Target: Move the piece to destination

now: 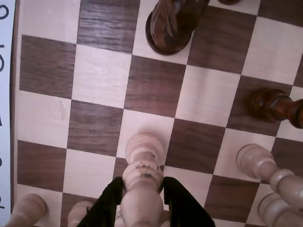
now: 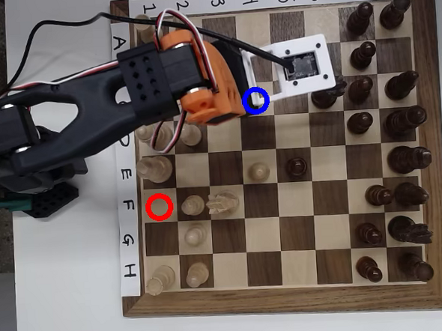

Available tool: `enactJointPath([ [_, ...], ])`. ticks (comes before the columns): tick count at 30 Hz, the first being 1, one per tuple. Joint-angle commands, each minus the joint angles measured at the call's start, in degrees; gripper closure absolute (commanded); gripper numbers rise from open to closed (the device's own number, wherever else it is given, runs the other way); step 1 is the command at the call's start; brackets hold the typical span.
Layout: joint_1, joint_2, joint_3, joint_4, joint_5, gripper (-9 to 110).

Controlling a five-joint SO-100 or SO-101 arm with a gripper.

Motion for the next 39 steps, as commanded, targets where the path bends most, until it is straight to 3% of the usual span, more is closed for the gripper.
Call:
enactJointPath([
  [1, 0.18, 0.62, -1.49, -1.14, 0.09, 101],
  [39, 0.7, 1.41, 5.62, -6.59, -1.05, 98],
])
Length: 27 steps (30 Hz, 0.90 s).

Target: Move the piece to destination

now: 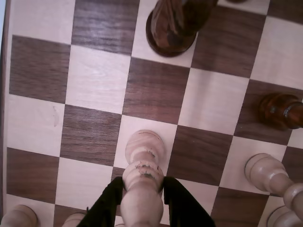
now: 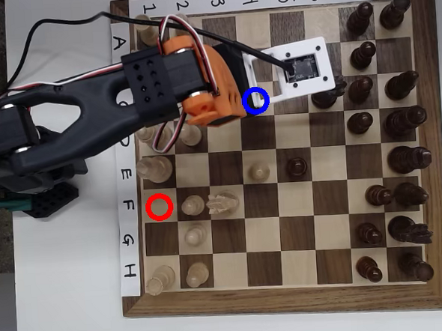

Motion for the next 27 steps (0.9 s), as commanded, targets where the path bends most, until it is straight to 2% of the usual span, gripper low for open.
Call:
enactJointPath([
  [1, 0.7, 1.58, 0.53, -0.88, -0.53, 98],
  [11, 0.88, 3.25, 3.16, -2.02, -1.49, 95],
  [19, 0.88, 5.01, 5.19, -0.97, -4.13, 81],
  [27, 0.62, 7.56, 6.68, -0.53, -5.36, 76],
])
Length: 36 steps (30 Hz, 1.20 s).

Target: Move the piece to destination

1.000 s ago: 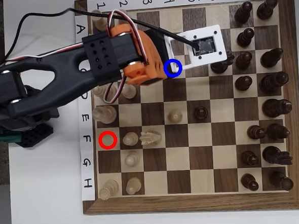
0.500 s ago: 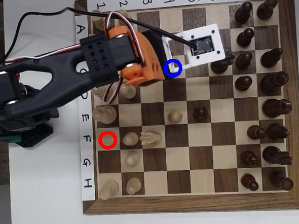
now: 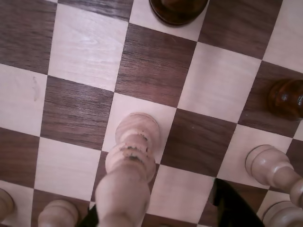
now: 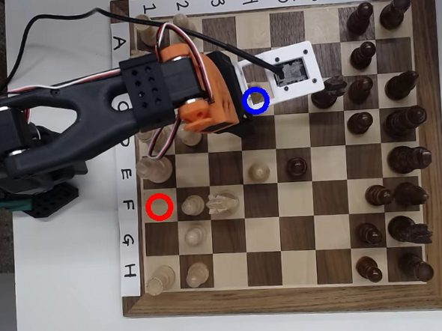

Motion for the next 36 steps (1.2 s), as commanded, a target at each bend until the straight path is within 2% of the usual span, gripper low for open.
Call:
enactJointPath([
  [1, 0.0, 5.19, 0.62, 0.7, -1.05, 76],
  [6, -0.18, 9.05, 1.58, 3.87, -2.2, 79],
  [16, 3.52, 23.38, 1.49, 10.99, -6.68, 101],
  [21, 6.86, 31.03, -0.18, 14.85, -10.81, 101],
  [28, 19.16, 45.18, -3.69, 11.34, -30.32, 101],
  [36, 42.71, 54.58, -7.29, 11.6, -55.55, 101],
])
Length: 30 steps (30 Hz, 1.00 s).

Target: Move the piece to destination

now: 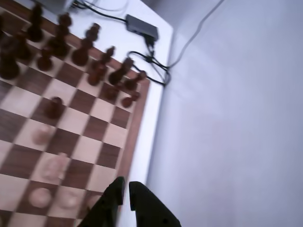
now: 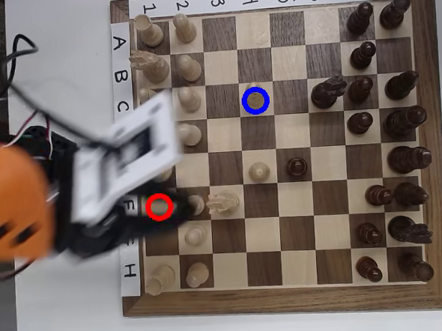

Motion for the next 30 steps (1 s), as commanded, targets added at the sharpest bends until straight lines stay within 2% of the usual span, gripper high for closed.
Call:
enactJointPath([
  [1, 11.69, 3.52, -3.6, 0.18, -12.48, 101],
  [8, 40.17, 8.96, -1.14, 0.88, -39.55, 101],
  [14, 54.67, 13.97, 8.35, -0.7, -52.38, 101],
  [17, 58.18, 16.61, 13.8, -1.05, -56.34, 101],
  [30, 65.21, 32.17, 44.21, -9.76, -56.69, 101],
])
